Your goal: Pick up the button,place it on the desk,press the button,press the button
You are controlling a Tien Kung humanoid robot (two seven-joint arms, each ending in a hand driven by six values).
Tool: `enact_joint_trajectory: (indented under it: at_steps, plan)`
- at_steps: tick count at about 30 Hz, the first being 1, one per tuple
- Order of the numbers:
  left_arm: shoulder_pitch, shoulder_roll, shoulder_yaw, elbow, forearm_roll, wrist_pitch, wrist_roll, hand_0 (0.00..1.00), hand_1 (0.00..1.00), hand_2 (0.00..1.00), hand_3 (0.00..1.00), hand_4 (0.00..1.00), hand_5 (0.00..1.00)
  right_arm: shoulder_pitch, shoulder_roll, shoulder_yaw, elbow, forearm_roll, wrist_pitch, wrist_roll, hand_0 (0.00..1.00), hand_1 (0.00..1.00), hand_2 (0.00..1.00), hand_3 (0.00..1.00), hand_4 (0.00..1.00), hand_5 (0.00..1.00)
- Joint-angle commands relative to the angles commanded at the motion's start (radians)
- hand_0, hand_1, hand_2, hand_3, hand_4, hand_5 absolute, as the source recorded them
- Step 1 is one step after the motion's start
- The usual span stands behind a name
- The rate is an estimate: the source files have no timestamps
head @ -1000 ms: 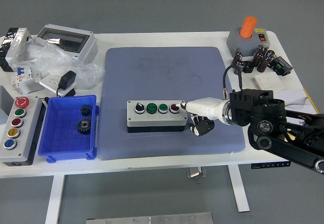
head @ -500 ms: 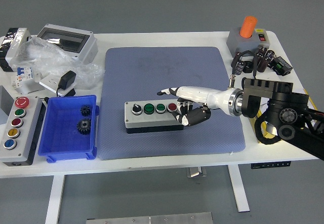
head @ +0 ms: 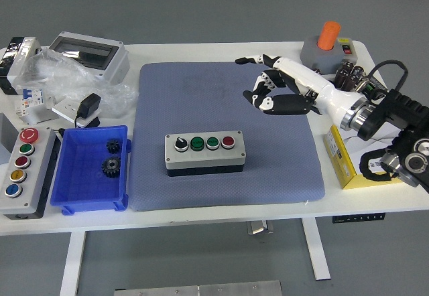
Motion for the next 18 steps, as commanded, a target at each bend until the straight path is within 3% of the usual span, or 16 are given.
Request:
enact_joint_trajectory:
  at_steps: [5,6,9,11,12,18]
  plan:
    - [-0.002,-0.002,0.007,0.001,-0.004,-0.004,0.003,0.664,0.678,0.598,0.573,0.511,0.118,-0.068,0.014,0.088,-0.008,0.029,-0.115,0.098,0.642,0.648,0.685,0.759,0.767,0.433]
    - [-0.003,-0.002,0.014,0.001,-0.011,-0.005,0.002,0.664,0.678,0.599,0.574,0.521,0.122,-0.085,0.017,0.105,-0.009,0.035,-0.141,0.117,0.721,0.697,0.746,0.81,0.841,0.587]
    - [-0.002,-0.003,0.033,0.001,-0.027,-0.004,0.003,0.664,0.678,0.599,0.574,0.521,0.122,-0.113,0.024,0.135,-0.018,0.054,-0.188,0.15,0.721,0.697,0.746,0.81,0.841,0.587]
    - [-0.001,-0.003,0.043,0.001,-0.034,0.0,0.007,0.664,0.678,0.599,0.574,0.521,0.122,-0.122,0.032,0.147,-0.026,0.061,-0.207,0.163,0.721,0.697,0.746,0.81,0.841,0.587]
    - [-0.001,-0.003,0.047,0.001,-0.036,0.003,0.01,0.664,0.677,0.598,0.575,0.523,0.12,-0.124,0.037,0.153,-0.03,0.064,-0.217,0.17,0.771,0.732,0.771,0.827,0.869,0.674]
    - [-0.003,-0.001,0.058,0.001,-0.039,0.008,0.016,0.663,0.673,0.598,0.576,0.527,0.128,-0.133,0.048,0.171,-0.032,0.06,-0.233,0.18,0.772,0.735,0.772,0.834,0.874,0.696]
